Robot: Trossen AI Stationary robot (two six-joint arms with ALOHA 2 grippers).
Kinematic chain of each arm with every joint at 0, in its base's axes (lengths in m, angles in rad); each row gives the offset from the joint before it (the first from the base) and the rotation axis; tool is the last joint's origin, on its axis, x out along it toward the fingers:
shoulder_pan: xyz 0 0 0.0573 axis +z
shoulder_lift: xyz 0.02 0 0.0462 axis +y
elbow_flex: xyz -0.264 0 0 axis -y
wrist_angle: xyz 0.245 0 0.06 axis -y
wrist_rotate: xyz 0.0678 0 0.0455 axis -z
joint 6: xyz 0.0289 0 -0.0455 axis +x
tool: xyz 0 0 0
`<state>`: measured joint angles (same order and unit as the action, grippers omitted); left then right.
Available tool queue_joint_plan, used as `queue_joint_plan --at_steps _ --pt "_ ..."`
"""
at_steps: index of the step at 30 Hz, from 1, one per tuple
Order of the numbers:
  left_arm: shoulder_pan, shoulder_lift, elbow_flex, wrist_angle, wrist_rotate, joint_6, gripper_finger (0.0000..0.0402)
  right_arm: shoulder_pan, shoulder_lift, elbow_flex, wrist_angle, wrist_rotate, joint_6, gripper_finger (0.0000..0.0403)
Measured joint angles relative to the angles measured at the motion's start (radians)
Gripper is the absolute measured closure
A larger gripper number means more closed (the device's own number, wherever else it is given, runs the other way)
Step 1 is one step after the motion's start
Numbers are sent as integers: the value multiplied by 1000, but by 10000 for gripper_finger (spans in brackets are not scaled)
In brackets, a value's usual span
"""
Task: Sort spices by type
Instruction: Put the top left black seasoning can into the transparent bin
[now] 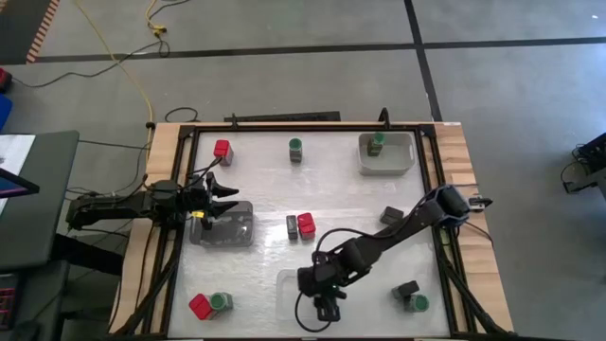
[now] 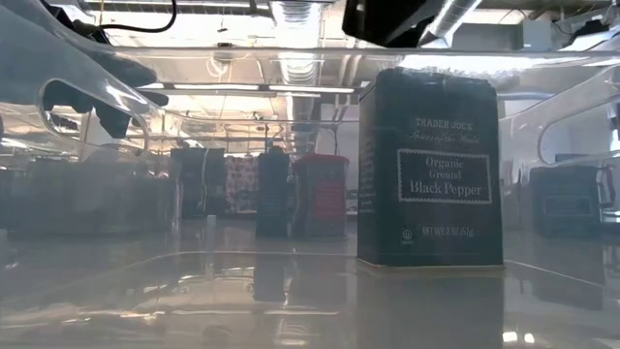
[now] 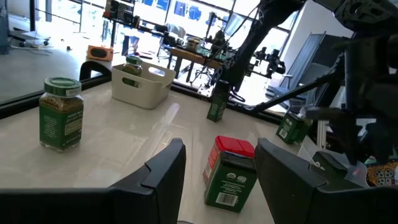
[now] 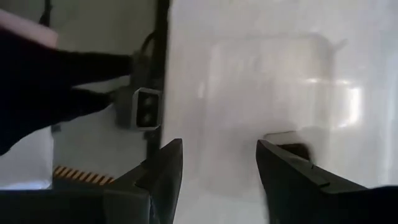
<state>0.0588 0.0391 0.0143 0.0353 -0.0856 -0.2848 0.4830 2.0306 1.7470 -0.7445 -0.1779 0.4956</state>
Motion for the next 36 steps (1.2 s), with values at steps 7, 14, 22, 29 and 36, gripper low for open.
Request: queue_joint_plan --at_steps 7,14,22,29,36 --pt "0 0 0 0 0 0 219 24 1 0 -3 -9 1 172" --pt "0 0 0 0 0 0 219 19 3 -70 33 -34 13 172" --pt "0 0 0 0 0 0 219 28 3 -95 104 -48 27 172" --pt "0 0 0 0 0 0 219 25 3 -95 99 27 22 172" --pt "0 0 0 0 0 0 219 20 3 -95 101 36 27 172"
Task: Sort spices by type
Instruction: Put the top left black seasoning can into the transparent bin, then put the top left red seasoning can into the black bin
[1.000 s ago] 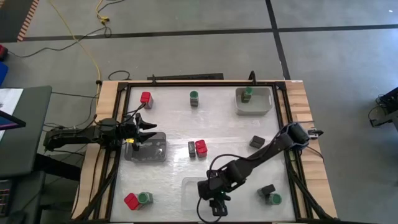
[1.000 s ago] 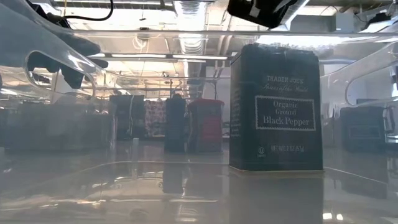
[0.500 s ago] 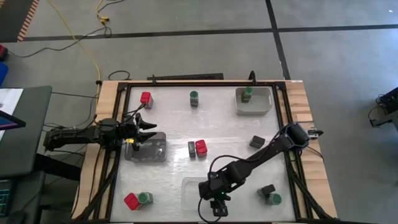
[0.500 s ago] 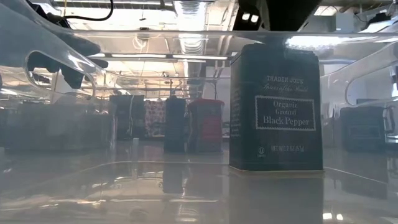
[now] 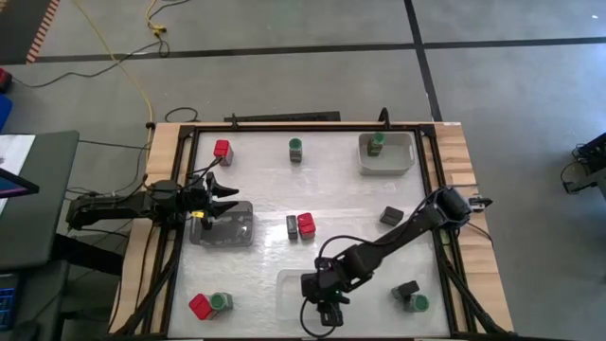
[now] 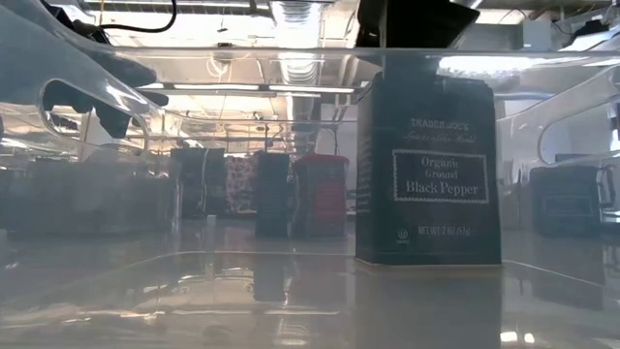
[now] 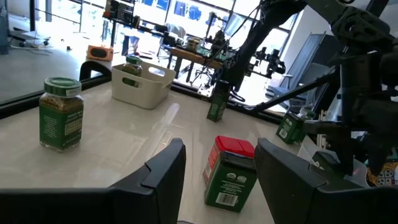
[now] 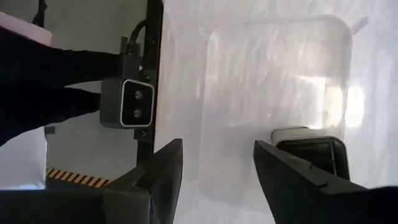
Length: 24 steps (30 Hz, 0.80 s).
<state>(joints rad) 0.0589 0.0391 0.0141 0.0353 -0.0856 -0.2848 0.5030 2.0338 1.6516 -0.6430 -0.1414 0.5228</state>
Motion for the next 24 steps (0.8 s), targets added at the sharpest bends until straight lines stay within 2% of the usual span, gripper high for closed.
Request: queue_joint_plan --at_steps 4,14,19,21,24 --pt "0 0 0 0 0 0 219 -2 0 0 1 35 5 172" --pt "0 0 0 0 0 0 219 -7 -1 17 -4 37 5 172" --pt "0 0 0 0 0 0 219 -12 -46 59 -9 50 -23 172" --pt "0 0 0 0 0 0 219 -17 -83 59 -39 126 -16 172" --pt "0 0 0 0 0 0 219 -30 -133 59 -131 296 39 172"
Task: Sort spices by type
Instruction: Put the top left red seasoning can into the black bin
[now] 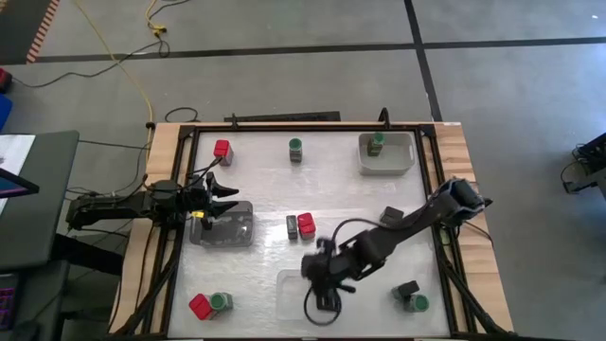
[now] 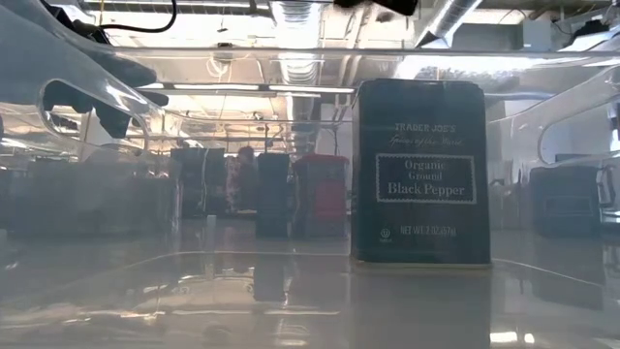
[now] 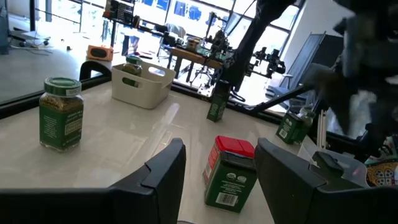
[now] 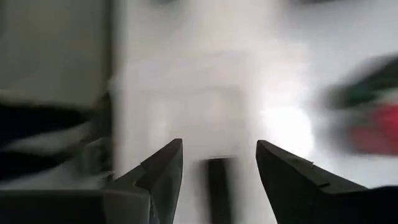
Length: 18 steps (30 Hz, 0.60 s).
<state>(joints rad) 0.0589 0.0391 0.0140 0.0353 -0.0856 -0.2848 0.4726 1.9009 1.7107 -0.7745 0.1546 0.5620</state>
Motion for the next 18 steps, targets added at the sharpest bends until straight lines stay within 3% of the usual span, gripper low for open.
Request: queue_joint_plan --at_steps 4,6,10,18 --pt "0 0 0 0 0 0 219 -12 -54 0 -149 226 146 172" --pt "0 0 0 0 0 0 219 -18 -62 0 -234 287 258 172" --pt "0 0 0 0 0 0 219 -23 -49 0 -319 294 448 172" --pt "0 0 0 0 0 0 219 -18 -55 -1 -274 294 699 172"
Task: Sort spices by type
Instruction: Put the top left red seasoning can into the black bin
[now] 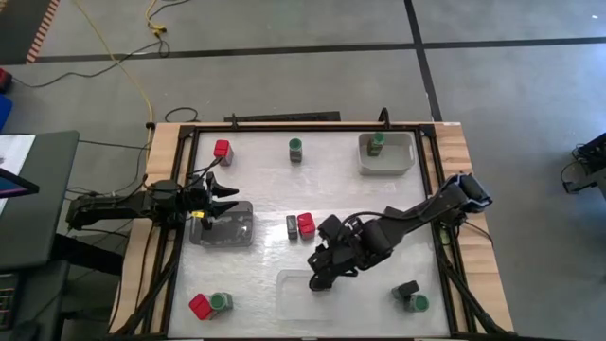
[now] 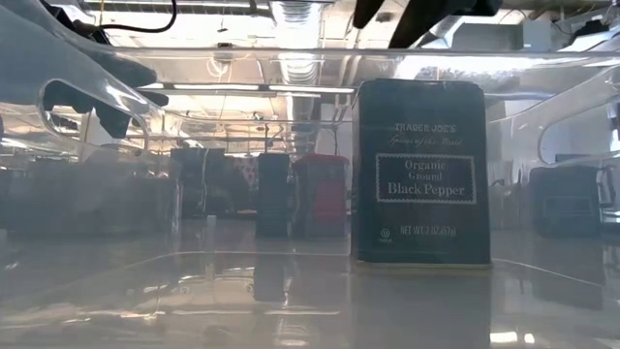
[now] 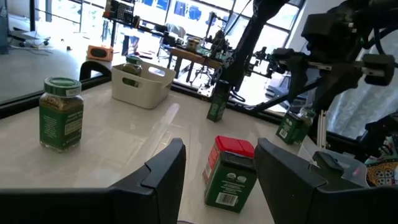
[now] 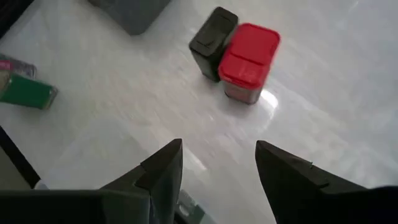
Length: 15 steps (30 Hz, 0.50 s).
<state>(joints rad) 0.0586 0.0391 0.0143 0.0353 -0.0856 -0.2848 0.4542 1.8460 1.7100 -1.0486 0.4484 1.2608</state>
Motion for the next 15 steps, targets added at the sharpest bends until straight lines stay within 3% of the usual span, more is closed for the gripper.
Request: queue_joint_plan --at_steps 15 --pt "1 0 1 9 -50 75 219 -9 -4 0 -29 10 135 172"
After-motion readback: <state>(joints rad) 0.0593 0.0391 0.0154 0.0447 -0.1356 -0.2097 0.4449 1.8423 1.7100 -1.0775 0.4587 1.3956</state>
